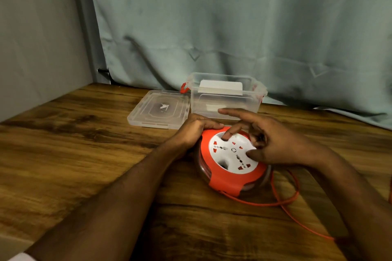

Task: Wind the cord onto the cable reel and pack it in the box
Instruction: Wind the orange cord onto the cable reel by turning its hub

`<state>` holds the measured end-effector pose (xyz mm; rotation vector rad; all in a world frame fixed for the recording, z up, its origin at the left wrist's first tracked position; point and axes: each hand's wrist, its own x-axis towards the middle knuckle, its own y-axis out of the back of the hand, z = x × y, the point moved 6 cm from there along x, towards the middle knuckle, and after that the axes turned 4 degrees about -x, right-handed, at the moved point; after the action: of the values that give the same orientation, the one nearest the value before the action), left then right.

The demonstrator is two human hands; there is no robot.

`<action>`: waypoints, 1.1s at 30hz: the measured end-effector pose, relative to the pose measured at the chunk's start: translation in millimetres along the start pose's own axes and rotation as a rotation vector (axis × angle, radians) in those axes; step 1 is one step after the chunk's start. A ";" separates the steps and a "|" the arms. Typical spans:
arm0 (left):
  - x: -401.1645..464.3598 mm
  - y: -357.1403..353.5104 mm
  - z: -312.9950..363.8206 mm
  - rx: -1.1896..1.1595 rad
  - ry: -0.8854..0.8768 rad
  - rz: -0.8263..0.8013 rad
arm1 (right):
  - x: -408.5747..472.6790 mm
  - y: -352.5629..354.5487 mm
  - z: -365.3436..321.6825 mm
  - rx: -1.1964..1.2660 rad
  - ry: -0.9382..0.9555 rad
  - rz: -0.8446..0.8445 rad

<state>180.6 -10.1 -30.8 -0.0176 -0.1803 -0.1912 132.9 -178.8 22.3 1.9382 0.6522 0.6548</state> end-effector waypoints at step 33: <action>6.8 3.6 -4.3 -0.017 -0.006 0.075 | 4.5 -1.5 -12.4 -0.280 -0.315 0.131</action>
<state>188.6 -8.0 -33.8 -0.0419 -0.1837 -0.1181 127.4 -167.5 26.7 1.7787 0.2250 0.4765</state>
